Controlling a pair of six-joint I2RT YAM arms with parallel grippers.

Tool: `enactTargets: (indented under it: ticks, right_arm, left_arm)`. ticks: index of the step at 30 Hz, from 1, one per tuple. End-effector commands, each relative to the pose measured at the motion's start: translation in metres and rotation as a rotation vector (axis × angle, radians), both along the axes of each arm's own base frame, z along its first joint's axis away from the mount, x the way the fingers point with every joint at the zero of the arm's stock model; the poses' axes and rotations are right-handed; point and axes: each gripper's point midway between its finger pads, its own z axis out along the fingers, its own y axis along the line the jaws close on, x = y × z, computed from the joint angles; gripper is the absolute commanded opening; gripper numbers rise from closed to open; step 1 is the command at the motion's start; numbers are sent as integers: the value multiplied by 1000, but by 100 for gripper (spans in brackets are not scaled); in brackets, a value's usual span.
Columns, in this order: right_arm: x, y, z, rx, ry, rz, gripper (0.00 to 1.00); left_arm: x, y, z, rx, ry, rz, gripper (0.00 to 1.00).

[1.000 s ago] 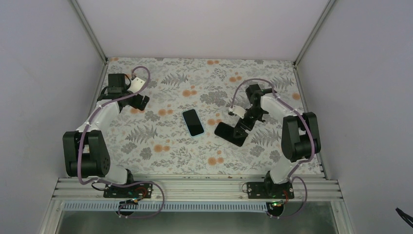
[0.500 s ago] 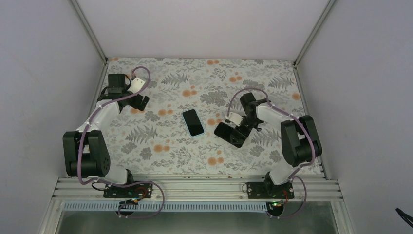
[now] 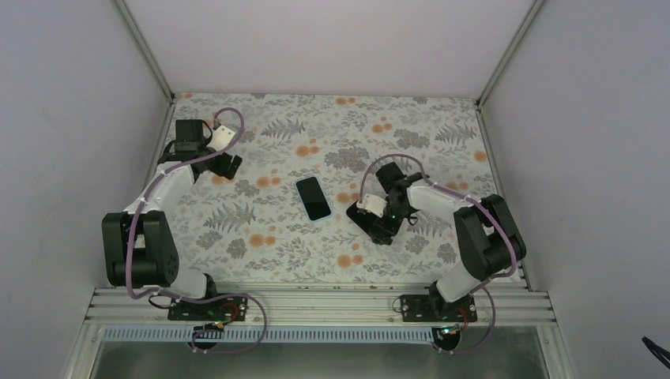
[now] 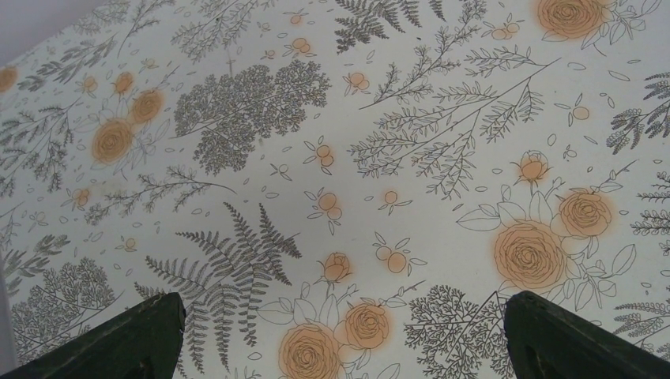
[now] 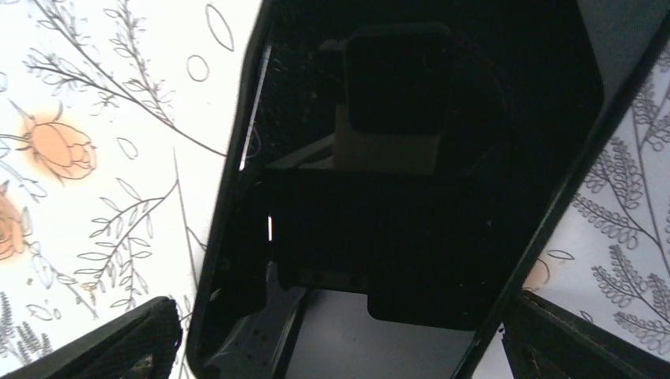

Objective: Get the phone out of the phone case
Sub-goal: Pick up the phone at the center of the board.

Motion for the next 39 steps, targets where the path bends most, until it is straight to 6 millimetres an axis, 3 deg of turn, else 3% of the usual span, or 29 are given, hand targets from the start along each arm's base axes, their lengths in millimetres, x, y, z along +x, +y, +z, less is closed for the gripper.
enactTargets:
  ticks: [1,8,13,16,19,24,29,32,39]
  right_arm:
    - [-8,-17,-16,-93,-6,-33,100]
    - [-15,-32,-47,-192,46,-121,100]
    - [-24,-39,-63,-224,72,-116,99]
    - [-26,-41,-65,-225,72,-97,92]
    - [-11,-42,-59,-238,-5,-103,79]
    - [34,-34,-22,-186,-247,-135,59]
    - [68,-14,33,-71,-456,-151,59]
    - [86,1,71,1,-564,-154,55]
    - [113,32,127,70,-745,-127,53]
  left_arm:
    - [5,3,12,2,-35,10,100]
    - [10,0,22,-8,-29,7,100]
    - [11,-15,31,26,-30,-41,100]
    - [5,-35,32,34,1,-105,100]
    - [-7,-72,39,1,55,-228,100]
    - [-31,-129,55,-114,180,-432,100]
    - [-50,-171,76,-264,293,-586,100]
    - [-55,-191,76,-329,379,-637,100]
    - [-39,-230,77,-425,458,-636,100]
